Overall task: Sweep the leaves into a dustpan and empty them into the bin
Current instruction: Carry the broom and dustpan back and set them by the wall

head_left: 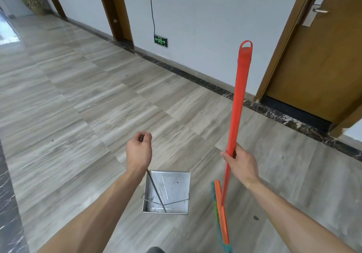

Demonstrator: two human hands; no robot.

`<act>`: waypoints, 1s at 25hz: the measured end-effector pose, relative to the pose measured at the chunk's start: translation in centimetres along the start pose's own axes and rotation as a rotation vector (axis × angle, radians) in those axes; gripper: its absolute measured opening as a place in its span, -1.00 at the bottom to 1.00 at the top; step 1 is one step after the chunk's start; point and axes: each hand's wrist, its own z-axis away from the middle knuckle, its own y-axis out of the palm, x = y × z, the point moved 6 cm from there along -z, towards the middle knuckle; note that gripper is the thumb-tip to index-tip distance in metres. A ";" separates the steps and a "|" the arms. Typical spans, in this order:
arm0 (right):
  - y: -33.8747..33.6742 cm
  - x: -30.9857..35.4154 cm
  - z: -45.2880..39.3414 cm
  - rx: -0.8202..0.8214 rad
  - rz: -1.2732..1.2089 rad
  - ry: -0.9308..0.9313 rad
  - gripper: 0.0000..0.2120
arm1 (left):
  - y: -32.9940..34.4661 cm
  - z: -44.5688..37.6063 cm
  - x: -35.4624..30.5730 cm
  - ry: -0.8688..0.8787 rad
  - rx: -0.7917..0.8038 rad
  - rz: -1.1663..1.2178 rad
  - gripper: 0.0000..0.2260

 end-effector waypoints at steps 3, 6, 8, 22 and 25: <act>1.5 1.6 -7.1 0.010 0.031 -0.016 -0.82 | 2.9 -6.5 -1.4 0.013 -0.008 0.034 -0.86; 4.2 3.0 -14.9 0.008 0.073 -0.001 -0.84 | 6.1 -14.5 -1.9 0.017 -0.006 0.083 -0.87; 5.7 3.9 -19.1 0.010 0.077 0.006 -0.87 | 8.2 -19.2 -2.4 0.029 0.017 0.099 -0.88; 14.2 11.6 -51.8 -0.052 0.119 0.064 -0.90 | 22.7 -53.8 -7.4 0.053 0.217 0.103 -0.86; 16.3 12.2 -59.8 -0.035 0.119 0.025 -0.89 | 26.4 -60.6 -8.1 0.026 0.222 0.121 -0.84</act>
